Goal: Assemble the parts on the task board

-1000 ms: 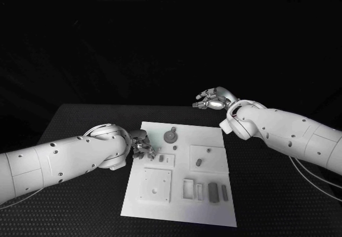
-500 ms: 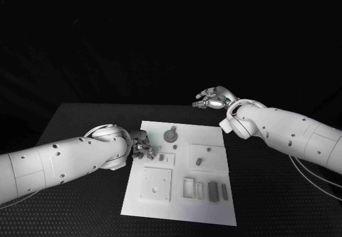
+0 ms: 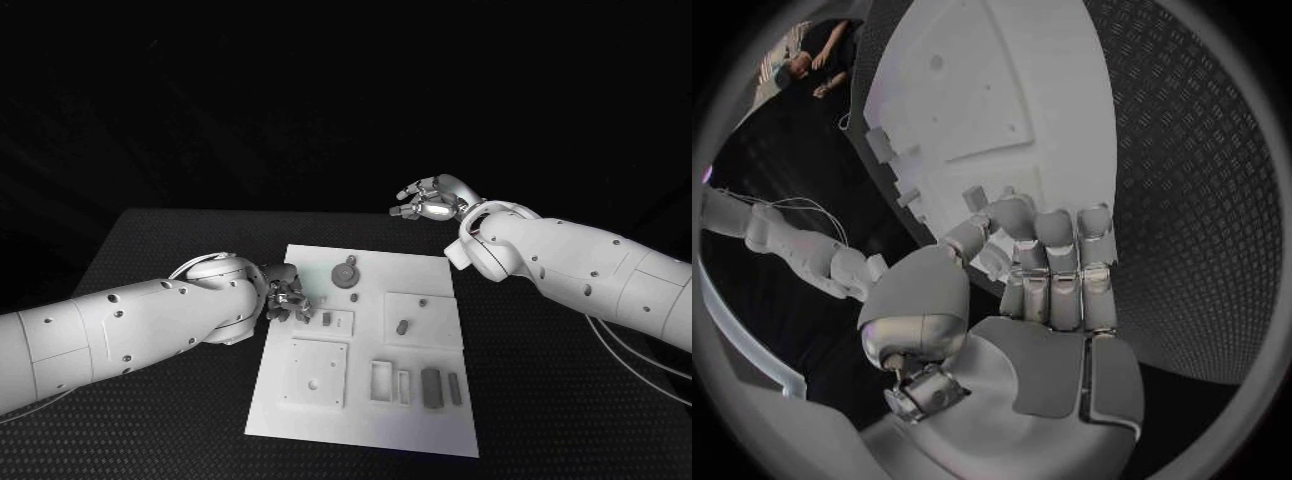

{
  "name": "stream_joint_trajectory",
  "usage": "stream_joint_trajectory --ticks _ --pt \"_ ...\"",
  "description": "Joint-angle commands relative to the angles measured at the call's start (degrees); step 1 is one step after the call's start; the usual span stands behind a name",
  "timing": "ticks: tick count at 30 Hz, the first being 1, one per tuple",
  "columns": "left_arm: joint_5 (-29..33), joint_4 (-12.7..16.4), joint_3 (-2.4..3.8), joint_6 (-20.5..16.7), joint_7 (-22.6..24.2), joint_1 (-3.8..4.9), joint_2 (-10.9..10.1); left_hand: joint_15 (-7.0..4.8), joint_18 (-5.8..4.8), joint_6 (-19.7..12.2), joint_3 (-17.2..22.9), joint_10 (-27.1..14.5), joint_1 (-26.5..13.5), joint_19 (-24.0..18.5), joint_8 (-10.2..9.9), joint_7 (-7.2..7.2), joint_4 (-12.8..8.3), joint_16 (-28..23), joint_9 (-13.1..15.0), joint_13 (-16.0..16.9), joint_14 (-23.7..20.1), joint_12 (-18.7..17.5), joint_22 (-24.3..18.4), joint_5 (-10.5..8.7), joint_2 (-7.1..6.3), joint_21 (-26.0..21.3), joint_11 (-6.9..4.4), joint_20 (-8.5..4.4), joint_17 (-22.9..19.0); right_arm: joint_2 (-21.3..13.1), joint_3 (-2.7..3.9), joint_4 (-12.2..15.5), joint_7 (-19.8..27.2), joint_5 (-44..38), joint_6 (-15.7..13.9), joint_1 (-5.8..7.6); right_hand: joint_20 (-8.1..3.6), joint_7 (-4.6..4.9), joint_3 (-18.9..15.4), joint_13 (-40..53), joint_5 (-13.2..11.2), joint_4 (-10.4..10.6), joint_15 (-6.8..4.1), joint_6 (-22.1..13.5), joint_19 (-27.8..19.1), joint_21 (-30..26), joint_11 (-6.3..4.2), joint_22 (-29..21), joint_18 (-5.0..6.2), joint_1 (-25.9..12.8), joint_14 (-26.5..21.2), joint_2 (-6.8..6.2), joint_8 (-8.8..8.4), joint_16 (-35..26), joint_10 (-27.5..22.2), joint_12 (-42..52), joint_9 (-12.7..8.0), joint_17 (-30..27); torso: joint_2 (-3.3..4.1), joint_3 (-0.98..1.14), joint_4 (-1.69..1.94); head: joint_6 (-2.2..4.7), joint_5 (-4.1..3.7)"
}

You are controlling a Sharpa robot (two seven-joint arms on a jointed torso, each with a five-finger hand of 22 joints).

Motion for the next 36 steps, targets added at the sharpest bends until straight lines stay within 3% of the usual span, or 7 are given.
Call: stream_joint_trajectory --ticks 1,13,26,29,36 --pt "-0.9 0.2 -0.02 -0.8 0.0 -0.12 0.1 -0.28 0.12 3.4 0.2 0.0 -0.2 0.3 0.4 -3.12 -0.1 0.4 0.1 0.1 0.3 0.4 1.3 0.33 0.59 0.4 -0.35 -4.65 0.1 0.0 0.01 0.1 0.4 -0.1 0.7 -0.05 0.19 1.4 -0.1 -0.1 0.2 0.2 -0.01 0.5 -0.4 -0.2 5.32 0.1 -0.1 0.0 -0.5 0.44 0.23 0.4 -10.8 0.3 -0.1 -0.1 0.02 0.0 -0.03 -0.01 -0.02" --pt "-2.5 0.5 -0.04 -0.5 0.1 -0.69 0.2 -0.46 0.17 3.8 0.2 0.1 -0.3 0.4 1.1 -3.25 -0.3 1.0 0.2 0.5 0.4 1.2 1.3 0.4 -0.1 0.9 -0.42 -4.8 0.3 -0.1 0.01 0.1 0.4 -0.1 0.8 -0.15 0.2 1.41 -0.1 -0.2 0.3 0.3 0.0 0.5 -0.4 -0.3 5.33 0.2 -0.09 -0.1 -0.5 0.48 0.25 0.4 -10.9 0.3 -0.1 -0.1 0.0 -0.03 0.0 -0.04 -0.05" --pt "-3.3 1.2 -0.06 0.0 0.1 -1.01 -0.2 -0.83 0.31 4.6 0.4 0.1 1.9 0.6 2.7 -3.71 -1.1 3.1 0.0 1.6 0.5 3.5 1.3 0.3 -2.86 2.5 -0.82 -5.21 0.8 -0.2 0.01 0.1 0.4 -0.1 0.8 -0.27 0.22 1.42 -0.2 -0.4 0.4 0.5 0.02 0.5 -0.4 -0.3 5.34 0.3 -0.08 -0.3 -0.6 0.58 0.28 0.5 -10.9 0.4 -0.2 -0.2 0.01 0.0 0.02 -0.03 -0.03" --pt "-3.4 1.4 -0.06 0.0 -0.1 -1.12 -0.3 -0.91 0.32 4.8 0.3 0.1 2.2 0.6 3.0 -3.8 -1.1 3.6 -0.1 1.9 0.6 4.1 1.3 0.62 -2.83 2.8 -0.91 -5.27 0.9 -0.1 0.01 0.0 0.4 -0.1 0.8 -0.32 0.22 1.42 -0.2 -0.4 0.5 0.5 0.02 0.5 -0.4 -0.4 5.34 0.3 -0.07 -0.3 -0.6 0.62 0.29 0.5 -10.9 0.4 -0.2 -0.2 0.0 0.01 0.0 -0.01 0.02" --pt "-3.6 1.5 -0.05 -0.3 -0.6 -1.18 -0.4 -1.24 0.39 5.2 0.1 -0.1 2.1 0.7 4.4 -4.18 -0.8 5.5 -0.1 2.8 0.6 6.4 1.3 3.31 -1.96 4.0 -1.27 -5.51 1.3 -0.1 0.01 0.0 0.4 -0.1 0.8 -0.38 0.23 1.42 -0.2 -0.5 0.6 0.6 0.03 0.4 -0.4 -0.4 5.34 0.3 -0.06 -0.4 -0.6 0.63 0.3 0.5 -10.9 0.4 -0.2 -0.3 0.0 -0.01 -0.04 0.02 0.08"
